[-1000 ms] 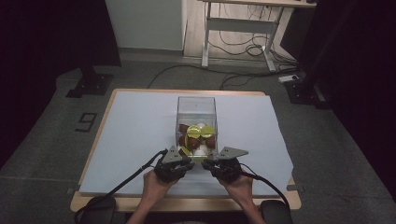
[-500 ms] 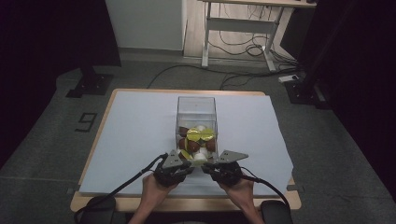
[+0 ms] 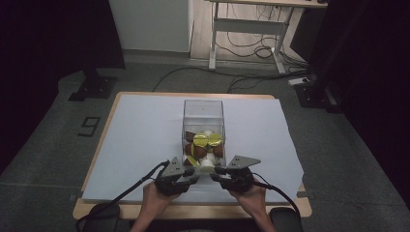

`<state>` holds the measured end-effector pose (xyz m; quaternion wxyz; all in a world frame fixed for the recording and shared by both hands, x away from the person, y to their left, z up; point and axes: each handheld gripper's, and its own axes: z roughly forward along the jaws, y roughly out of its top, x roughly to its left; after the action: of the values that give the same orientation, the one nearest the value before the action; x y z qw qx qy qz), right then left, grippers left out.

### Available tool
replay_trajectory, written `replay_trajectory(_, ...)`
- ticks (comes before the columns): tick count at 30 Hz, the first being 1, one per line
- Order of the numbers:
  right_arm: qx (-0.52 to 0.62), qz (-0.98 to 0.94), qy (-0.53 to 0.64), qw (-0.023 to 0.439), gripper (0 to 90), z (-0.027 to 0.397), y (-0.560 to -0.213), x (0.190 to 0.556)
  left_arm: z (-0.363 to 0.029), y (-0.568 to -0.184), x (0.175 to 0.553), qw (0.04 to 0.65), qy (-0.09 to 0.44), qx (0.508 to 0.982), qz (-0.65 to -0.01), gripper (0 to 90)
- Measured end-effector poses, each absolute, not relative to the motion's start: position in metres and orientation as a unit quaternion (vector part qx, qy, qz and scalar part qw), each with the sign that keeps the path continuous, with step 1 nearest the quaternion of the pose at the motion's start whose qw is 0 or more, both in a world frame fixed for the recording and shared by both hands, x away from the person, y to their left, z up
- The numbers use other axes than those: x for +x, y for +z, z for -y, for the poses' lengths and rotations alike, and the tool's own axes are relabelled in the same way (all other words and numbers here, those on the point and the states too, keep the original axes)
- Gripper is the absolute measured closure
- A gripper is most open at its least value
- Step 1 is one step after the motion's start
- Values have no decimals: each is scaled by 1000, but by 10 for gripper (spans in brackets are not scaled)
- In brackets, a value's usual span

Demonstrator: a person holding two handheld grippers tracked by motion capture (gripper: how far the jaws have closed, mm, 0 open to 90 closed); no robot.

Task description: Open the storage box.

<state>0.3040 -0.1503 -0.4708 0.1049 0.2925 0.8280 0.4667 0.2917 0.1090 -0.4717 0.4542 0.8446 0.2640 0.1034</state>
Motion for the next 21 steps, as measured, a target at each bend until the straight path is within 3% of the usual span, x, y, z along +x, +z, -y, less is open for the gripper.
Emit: replay_trajectory(21, 321, -825, 446, 134, 556, 194, -474, 302, -146, -474, 289, 438, 116, 845, -285, 553)
